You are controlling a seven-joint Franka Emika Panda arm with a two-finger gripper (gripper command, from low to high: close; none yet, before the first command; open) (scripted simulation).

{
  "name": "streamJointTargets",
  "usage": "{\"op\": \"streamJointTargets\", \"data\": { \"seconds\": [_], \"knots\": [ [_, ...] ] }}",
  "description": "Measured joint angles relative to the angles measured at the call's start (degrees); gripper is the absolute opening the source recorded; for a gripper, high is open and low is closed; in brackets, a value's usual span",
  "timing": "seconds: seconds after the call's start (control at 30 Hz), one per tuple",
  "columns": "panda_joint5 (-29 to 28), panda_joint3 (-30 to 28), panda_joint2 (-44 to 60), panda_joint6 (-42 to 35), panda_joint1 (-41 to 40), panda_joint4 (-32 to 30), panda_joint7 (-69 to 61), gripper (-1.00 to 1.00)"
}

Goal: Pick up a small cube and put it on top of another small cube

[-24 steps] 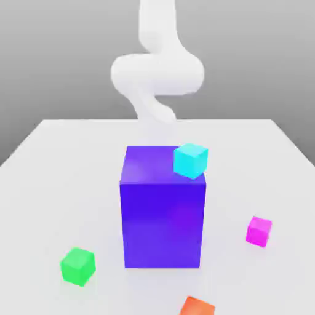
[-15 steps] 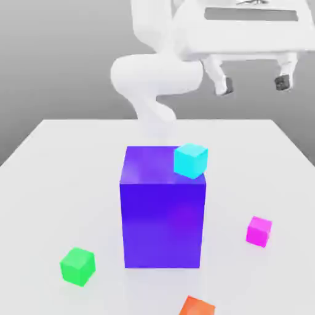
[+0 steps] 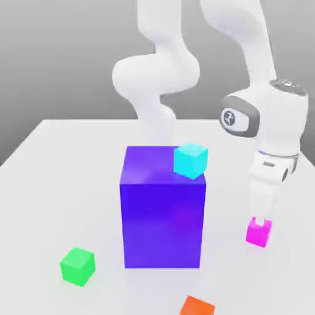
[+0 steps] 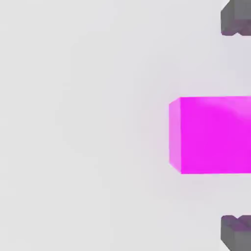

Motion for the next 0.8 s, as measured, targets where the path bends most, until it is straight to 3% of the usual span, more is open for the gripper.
{"op": "streamJointTargets", "data": {
  "seconds": [0.1, 0.13, 0.37, 0.57, 0.73, 0.8],
  "knots": [
    [-2.96, -4.24, 6.19, 4.93, 3.58, 1.18, 2.24, 0.00],
    [-3.34, -5.21, 7.54, 6.06, 4.47, 1.44, 2.59, -1.00],
    [-3.70, -5.21, 7.54, 6.04, 4.40, 1.44, 2.86, -1.00],
    [3.77, -0.34, -3.59, -2.78, 1.32, -0.84, -2.76, -1.00],
    [8.51, 0.33, -6.51, -5.48, -1.98, 5.46, -12.13, -1.00],
    [9.44, -1.93, -6.62, -6.33, -6.50, 7.36, -16.06, -1.00]
  ]
}}
